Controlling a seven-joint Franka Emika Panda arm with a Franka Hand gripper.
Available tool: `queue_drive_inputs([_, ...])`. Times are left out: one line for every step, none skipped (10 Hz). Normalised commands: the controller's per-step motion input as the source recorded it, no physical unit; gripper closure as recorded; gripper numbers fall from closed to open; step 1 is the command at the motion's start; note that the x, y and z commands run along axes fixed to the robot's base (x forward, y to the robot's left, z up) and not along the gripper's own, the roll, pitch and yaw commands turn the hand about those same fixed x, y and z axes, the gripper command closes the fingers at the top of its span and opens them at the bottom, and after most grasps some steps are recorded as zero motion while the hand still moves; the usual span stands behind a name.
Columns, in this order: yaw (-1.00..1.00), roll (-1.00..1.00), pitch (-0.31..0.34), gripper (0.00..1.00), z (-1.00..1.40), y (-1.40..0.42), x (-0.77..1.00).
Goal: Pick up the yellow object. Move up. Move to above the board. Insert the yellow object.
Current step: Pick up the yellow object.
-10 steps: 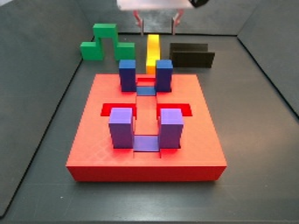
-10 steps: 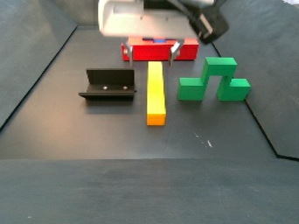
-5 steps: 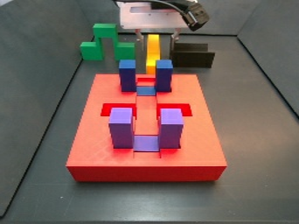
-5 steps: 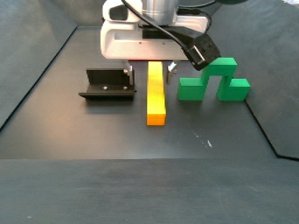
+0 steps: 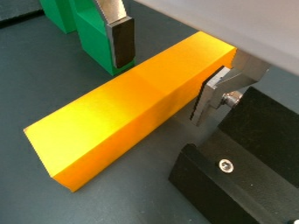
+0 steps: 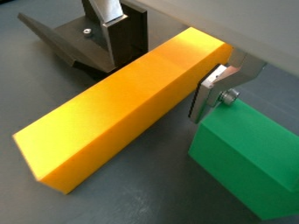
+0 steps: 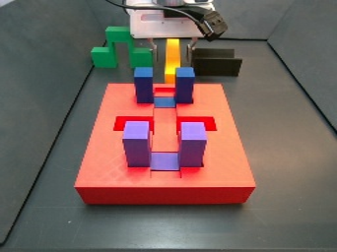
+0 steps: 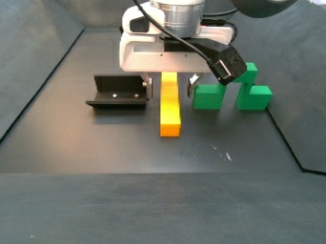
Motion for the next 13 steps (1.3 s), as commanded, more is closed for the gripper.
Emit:
queue_drive_inputs([-0.04,0.1,-0.03,0.0,-0.32,0.0,0.03])
queue_drive_inputs([-0.03,0.08,0.0,0.0,-0.2,0.0,0.13])
queue_drive_inputs([-0.01,0.04,0.0,0.0,-0.07,0.0,0.14])
queue_drive_inputs([0.0,0.05,0.029,0.0,0.0,0.0,0.22])
queue_drive_inputs([0.0,0.01,0.036,0.0,0.0,0.0,0.27])
queue_drive_inputs([-0.03,0.01,0.039,0.0,0.0,0.0,0.24])
queue_drive_inputs([-0.01,0.07,0.0,0.0,-0.01,0.0,0.02])
queue_drive_inputs([-0.04,0.13,0.0,0.0,-0.04,0.0,-0.04])
queue_drive_inputs([-0.07,0.13,0.0,0.0,-0.13,0.0,-0.12])
queue_drive_inputs([-0.08,0.16,0.0,0.0,-0.29,0.0,0.0])
queue_drive_inputs([-0.03,0.15,-0.026,0.0,-0.41,0.0,0.0])
queue_drive_inputs([0.0,0.14,-0.026,0.0,-0.37,0.0,0.0])
queue_drive_inputs([0.0,0.11,0.0,0.0,-0.25,0.0,0.0])
